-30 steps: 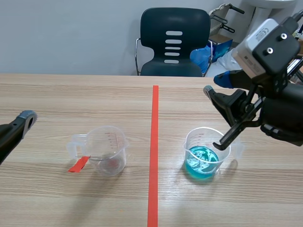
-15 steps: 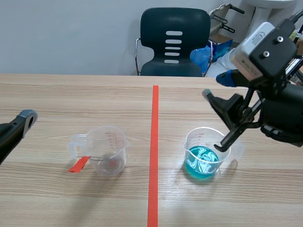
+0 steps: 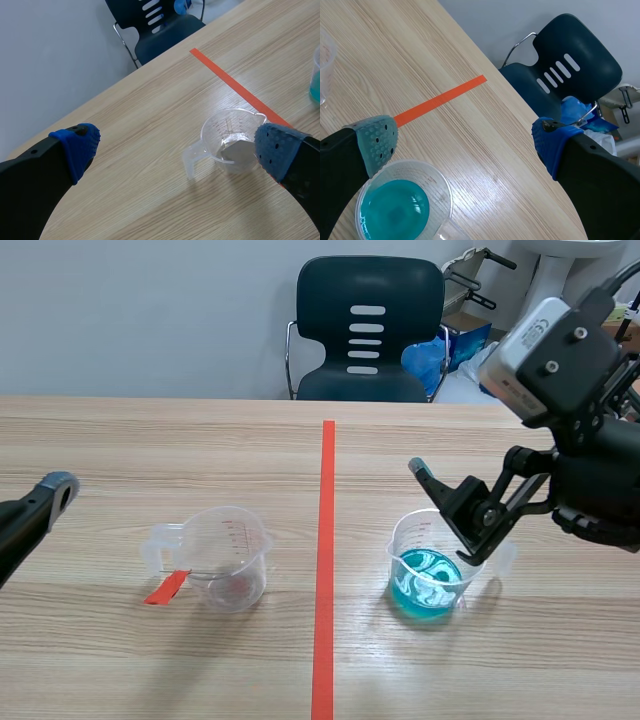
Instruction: Do the redox reaction experiment
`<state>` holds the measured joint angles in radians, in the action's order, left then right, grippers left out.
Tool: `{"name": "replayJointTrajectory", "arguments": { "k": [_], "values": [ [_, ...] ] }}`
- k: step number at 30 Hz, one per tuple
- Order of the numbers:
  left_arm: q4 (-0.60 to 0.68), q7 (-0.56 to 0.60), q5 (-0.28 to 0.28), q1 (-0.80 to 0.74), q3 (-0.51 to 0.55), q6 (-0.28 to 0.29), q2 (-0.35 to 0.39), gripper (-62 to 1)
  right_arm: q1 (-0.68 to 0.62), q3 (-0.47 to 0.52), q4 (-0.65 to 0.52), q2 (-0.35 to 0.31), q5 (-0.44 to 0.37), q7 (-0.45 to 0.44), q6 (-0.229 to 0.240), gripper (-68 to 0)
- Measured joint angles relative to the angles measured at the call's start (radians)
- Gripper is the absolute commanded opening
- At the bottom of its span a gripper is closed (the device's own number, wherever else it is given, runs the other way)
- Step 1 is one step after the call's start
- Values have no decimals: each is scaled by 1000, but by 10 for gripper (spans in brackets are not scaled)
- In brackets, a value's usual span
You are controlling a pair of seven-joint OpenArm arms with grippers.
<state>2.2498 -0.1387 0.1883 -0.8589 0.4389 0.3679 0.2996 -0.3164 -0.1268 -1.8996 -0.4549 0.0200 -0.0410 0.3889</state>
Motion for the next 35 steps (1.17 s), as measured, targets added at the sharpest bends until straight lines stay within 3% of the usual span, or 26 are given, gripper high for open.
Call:
{"name": "replayJointTrajectory", "arguments": {
  "k": [31, 33, 35],
  "values": [
    [0, 0, 0, 0, 0, 0, 0, 14, 0, 0, 0, 0, 0, 0, 0, -131],
    [0, 0, 0, 0, 0, 0, 0, 14, 0, 0, 0, 0, 1, 26, -1, -131],
    [0, -1, 0, 0, 0, 0, 0, 14, 0, 0, 2, 0, 4, 110, -34, -131]
  ]
}}
